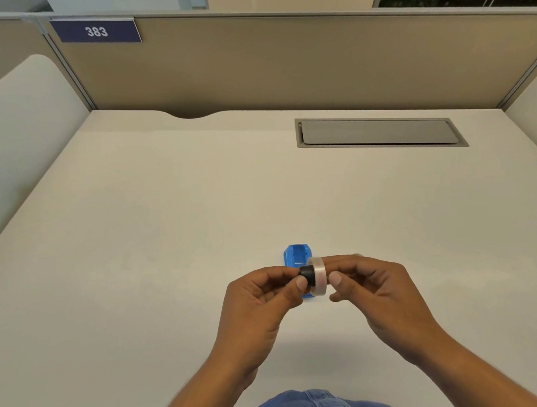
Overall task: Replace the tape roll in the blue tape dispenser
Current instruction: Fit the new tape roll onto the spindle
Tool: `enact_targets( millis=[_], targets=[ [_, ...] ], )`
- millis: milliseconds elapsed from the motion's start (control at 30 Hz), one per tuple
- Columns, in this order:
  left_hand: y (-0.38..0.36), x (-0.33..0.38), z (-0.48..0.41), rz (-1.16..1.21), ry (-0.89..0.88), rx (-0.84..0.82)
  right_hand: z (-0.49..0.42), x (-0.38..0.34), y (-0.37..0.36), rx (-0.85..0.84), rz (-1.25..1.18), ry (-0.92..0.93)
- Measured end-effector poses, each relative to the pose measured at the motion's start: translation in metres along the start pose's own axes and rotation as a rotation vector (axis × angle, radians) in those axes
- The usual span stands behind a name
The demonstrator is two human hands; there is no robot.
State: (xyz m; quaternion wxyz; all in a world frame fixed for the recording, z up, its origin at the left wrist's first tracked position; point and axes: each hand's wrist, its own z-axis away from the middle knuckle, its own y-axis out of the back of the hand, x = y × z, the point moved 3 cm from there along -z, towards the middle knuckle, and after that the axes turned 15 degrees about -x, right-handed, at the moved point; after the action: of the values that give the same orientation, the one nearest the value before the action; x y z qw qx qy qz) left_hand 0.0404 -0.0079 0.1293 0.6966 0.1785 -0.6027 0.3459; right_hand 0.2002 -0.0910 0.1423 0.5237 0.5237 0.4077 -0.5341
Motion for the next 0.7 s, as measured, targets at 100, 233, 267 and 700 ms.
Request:
enact_targets(
  millis=[100,233,267,700],
  targets=[
    [-0.002,0.000,-0.001,-0.007,0.014,-0.020,-0.001,0.003,0.003,0.037,0.028,-0.022],
    [-0.002,-0.004,-0.004,-0.062,0.041,0.006,-0.003,0.005,0.003,0.084,0.045,-0.036],
    [-0.002,-0.004,-0.005,-0.073,0.048,0.016,-0.004,0.006,0.003,0.088,0.050,-0.041],
    [0.003,-0.009,-0.023,-0.230,0.060,0.063,-0.021,0.018,0.008,0.064,0.169,-0.077]
  ],
)
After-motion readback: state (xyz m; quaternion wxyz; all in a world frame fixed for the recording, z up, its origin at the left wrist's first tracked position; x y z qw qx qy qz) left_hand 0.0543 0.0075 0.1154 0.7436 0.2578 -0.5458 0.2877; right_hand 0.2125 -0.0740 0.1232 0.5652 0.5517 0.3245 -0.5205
